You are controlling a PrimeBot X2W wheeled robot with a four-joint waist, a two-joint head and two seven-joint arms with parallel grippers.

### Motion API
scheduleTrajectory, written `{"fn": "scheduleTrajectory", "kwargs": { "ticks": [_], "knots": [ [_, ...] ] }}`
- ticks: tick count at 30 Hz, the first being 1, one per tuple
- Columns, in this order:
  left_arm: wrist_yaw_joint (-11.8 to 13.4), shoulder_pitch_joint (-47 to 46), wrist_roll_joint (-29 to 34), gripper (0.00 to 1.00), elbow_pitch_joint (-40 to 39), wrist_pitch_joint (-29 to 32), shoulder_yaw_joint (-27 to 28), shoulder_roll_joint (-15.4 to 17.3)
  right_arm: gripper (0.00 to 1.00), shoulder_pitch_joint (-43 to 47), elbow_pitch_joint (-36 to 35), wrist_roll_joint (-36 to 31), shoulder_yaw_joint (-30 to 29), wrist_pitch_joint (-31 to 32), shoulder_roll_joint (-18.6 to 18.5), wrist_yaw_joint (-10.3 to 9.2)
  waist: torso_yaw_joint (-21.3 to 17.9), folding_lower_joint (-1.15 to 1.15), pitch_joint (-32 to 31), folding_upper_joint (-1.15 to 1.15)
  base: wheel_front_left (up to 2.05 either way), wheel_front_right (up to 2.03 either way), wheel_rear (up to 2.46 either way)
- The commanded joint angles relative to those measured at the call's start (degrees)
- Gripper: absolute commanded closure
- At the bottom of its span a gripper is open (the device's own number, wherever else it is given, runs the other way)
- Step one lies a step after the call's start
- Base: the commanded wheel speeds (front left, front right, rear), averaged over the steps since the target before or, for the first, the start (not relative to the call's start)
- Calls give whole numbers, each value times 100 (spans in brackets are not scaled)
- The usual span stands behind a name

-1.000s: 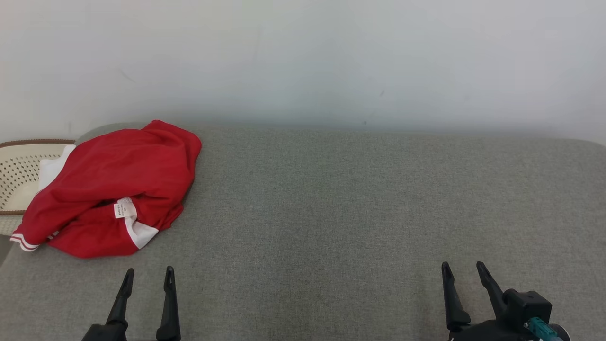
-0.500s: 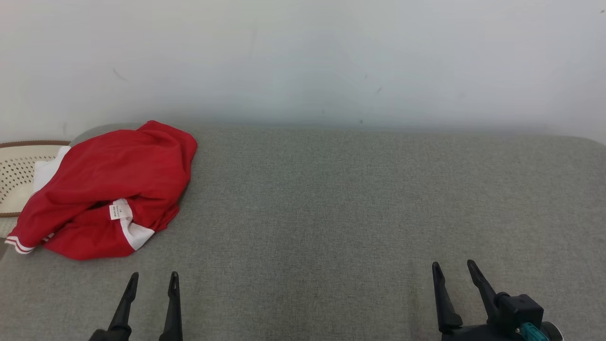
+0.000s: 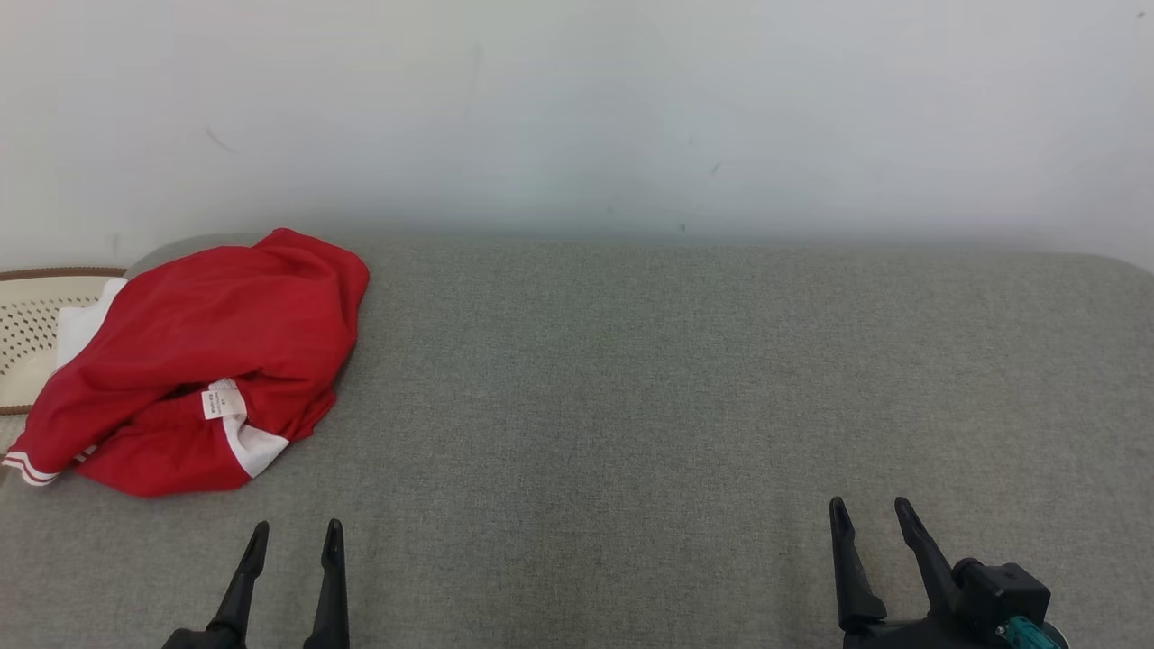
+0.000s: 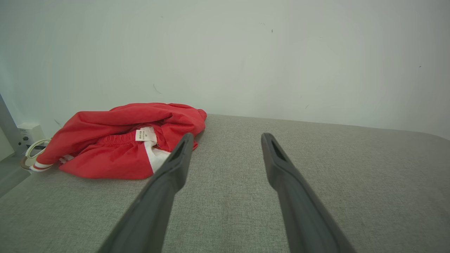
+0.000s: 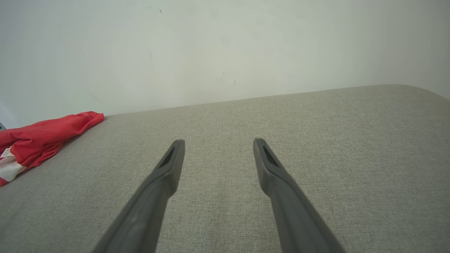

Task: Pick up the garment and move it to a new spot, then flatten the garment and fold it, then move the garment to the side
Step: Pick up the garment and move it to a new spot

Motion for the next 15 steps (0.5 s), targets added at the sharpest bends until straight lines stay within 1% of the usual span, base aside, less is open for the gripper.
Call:
{"fn": "scheduleTrajectory", "kwargs": {
  "ticks": [1,9,12,15],
  "knots": [
    [-32,22,-14,0,11,-26,19,-21,0,12,13,7,7,-22,8,4,4,-1,-3,0,0,0,0],
    [-81,15,15,0,54,-26,55,-46,0,28,46,61,16,-17,9,4,59,-1,-15,0,0,0,0],
    [-89,-10,-10,0,99,-26,72,-52,0,29,81,104,18,-23,9,4,157,-1,-18,0,0,0,0],
    [-77,-32,34,0,108,-26,79,-59,0,38,117,103,30,-34,9,4,334,-1,-17,0,0,0,0]
  ]
}}
